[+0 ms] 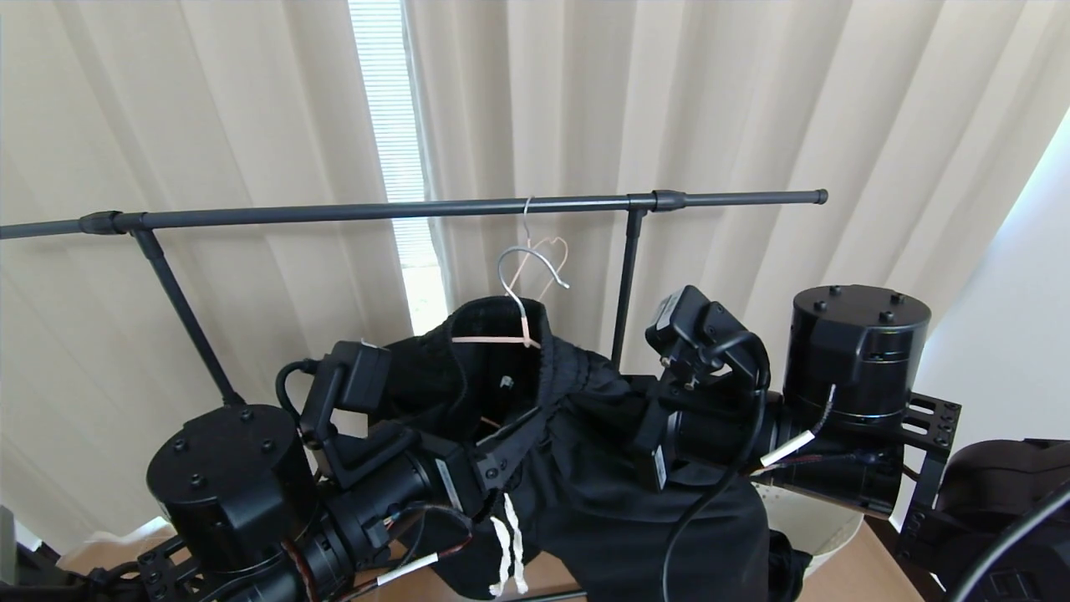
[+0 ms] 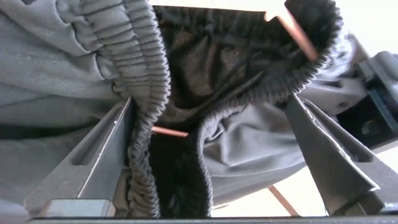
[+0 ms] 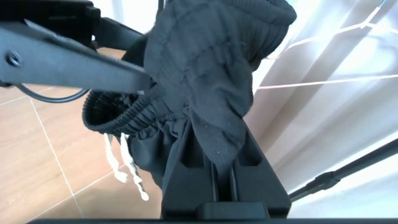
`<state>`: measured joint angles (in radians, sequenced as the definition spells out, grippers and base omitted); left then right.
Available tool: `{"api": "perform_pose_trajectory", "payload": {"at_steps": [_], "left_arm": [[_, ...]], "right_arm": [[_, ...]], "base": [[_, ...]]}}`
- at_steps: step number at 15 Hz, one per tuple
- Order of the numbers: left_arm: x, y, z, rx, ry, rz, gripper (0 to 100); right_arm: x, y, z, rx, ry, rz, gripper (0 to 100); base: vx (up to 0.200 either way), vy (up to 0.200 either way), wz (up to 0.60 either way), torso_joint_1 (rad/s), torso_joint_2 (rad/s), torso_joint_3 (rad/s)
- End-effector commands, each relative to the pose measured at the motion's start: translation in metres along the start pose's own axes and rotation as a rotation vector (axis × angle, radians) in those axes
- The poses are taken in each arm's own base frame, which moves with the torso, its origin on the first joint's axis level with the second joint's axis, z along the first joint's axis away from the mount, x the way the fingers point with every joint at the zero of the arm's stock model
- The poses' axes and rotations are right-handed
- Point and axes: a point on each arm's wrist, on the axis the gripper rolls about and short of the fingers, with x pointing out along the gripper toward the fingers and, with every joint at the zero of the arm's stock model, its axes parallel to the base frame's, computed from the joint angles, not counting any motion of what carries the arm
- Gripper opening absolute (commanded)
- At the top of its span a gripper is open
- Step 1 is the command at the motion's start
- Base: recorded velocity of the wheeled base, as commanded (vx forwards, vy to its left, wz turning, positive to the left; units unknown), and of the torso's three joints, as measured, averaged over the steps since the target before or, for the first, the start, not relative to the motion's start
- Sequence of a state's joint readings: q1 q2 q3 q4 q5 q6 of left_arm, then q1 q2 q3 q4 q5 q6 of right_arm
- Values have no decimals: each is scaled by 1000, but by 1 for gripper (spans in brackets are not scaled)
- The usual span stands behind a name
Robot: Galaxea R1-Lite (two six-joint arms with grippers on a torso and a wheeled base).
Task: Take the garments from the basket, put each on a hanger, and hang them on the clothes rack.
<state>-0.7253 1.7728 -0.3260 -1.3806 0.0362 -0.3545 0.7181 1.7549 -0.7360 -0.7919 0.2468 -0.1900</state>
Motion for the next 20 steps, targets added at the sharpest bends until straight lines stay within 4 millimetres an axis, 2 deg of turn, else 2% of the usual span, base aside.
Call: {"api": "perform_pose_trajectory", "payload": {"at_steps": [1, 6, 12, 16, 20], "left_arm": [[-9, 0, 0, 62, 0, 5, 100], [-28, -1, 6, 167, -18, -6, 100], [-42, -4, -11, 266, 67, -33, 100], [-46, -2, -16, 314, 93, -34, 100], [-47, -3, -13, 313, 75, -36, 100]], "right_arm": [[0, -2, 0, 0, -3, -4, 0], [-2, -9, 0, 6, -9, 5, 0], [-1, -12, 3, 70, -22, 5, 0], [0, -13, 4, 66, -41, 2, 0], [0, -16, 4, 64, -53, -11, 0]], "base": [[0, 0, 0, 0, 0, 0], [0, 0, 0, 0, 0, 0], [0, 0, 0, 0, 0, 0], [0, 0, 0, 0, 0, 0], [0, 0, 0, 0, 0, 0]]}}
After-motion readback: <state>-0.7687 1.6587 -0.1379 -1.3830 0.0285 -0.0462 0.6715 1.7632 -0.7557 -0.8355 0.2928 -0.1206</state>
